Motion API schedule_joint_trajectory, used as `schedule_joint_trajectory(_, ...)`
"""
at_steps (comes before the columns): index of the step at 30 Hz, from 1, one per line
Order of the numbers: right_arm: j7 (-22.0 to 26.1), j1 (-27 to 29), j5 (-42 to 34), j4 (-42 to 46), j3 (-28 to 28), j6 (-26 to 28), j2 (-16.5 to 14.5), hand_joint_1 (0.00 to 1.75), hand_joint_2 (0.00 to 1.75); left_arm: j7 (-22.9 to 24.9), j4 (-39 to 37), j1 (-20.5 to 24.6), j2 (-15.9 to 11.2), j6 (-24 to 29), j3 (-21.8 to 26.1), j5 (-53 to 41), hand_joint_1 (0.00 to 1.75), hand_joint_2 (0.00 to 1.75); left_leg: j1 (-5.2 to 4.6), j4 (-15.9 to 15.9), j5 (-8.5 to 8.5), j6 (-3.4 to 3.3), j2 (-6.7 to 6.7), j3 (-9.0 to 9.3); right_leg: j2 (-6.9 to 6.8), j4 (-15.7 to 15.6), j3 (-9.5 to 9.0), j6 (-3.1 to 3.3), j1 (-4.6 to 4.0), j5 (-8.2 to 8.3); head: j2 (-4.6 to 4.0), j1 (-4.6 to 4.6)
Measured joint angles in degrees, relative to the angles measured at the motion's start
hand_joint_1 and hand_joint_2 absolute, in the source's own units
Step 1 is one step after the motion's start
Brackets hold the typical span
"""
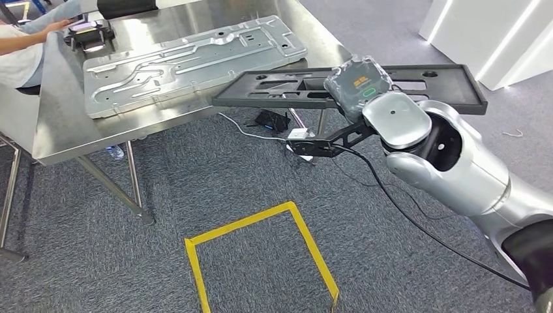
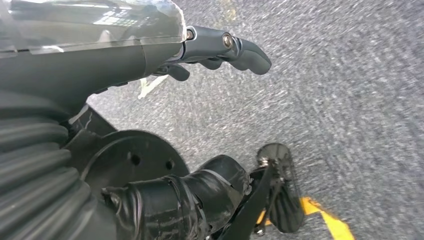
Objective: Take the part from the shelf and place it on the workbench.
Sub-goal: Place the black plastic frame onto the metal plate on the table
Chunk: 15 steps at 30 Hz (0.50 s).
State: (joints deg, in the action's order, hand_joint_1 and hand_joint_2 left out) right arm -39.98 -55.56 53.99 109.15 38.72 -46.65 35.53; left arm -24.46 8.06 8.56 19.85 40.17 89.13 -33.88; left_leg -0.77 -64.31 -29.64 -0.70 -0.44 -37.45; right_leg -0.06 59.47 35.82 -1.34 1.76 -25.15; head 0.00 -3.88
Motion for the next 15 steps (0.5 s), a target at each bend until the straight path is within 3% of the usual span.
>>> schedule_joint_trajectory(2,0.01,-0.09,0.0,-0.08,0.18,-0.07,-0.04,1.75,1.75,-0.04,0.02,-0.01,-0.01,0.0,0.0,0.13,0.0,1.75,0.49,-7.23,-3.2,0.75,0.07,-3.55,-0.52,-0.06,-0.02,0.19,0.07,-0.02,0.0,0.19)
schedule_joint_trajectory(3,0.01,-0.08,0.0,-0.16,0.33,-0.07,-0.06,1.75,1.75,-0.07,0.03,-0.01,-0.02,0.0,0.0,0.19,0.0,1.75,0.7,-9.66,-3.76,0.98,0.08,-4.86,-0.8,-0.05,-0.02,0.21,0.11,-0.05,0.0,0.18)
schedule_joint_trajectory(4,0.01,-0.06,0.0,-0.26,0.5,-0.01,-0.06,1.75,1.75,-0.08,0.04,-0.01,-0.02,0.0,0.0,0.23,0.0,1.75,0.89,-10.25,-3.29,1.15,0.12,-5.31,-1.08,-0.05,-0.04,0.19,0.18,-0.07,0.0,0.18)
schedule_joint_trajectory(5,0.02,-0.05,-0.01,-0.36,0.68,0.09,-0.07,1.75,1.75,-0.12,0.04,-0.01,-0.03,0.0,0.0,0.26,0.0,1.75,1.05,-8.75,-1.87,1.27,0.21,-4.73,-1.39,-0.05,-0.09,0.15,0.27,-0.11,0.0,0.19)
schedule_joint_trajectory(7,0.03,-0.17,-0.21,-0.5,1.01,0.4,-0.1,1.75,1.75,-0.23,0.05,0.04,-0.04,0.0,0.0,0.3,0.0,1.75,1.27,-1.52,1.83,1.37,0.62,-1.34,-1.85,-0.04,-0.24,-0.17,0.43,-0.24,0.0,0.2)
schedule_joint_trajectory(9,0.03,-0.35,-0.64,-0.61,1.22,0.85,-0.08,1.75,1.75,-0.28,0.05,0.08,-0.04,0.0,0.0,0.23,0.0,1.75,1.07,4.11,3.53,1.05,0.86,1.47,-2.13,-0.08,-0.3,-0.87,0.38,-0.33,0.0,0.13)
schedule_joint_trajectory(13,0.03,-0.45,-1.18,-0.77,1.51,1.33,-0.04,1.75,1.75,-0.32,0.2,-0.09,0.0,0.01,0.0,0.12,0.0,1.75,0.77,5.67,3.94,-0.54,0.48,2.07,-2.32,-0.43,-0.41,-2.31,0.44,-0.27,0.0,-0.04)
schedule_joint_trajectory(15,0.02,-0.47,-1.16,-0.84,1.56,1.33,-0.02,1.75,1.75,-0.42,0.34,-0.08,0.08,0.02,0.0,0.08,0.0,1.75,0.86,6.29,4.27,-1.36,0.47,2.47,-1.46,2.67,0.98,-2.42,0.48,-2.28,0.0,-0.1)
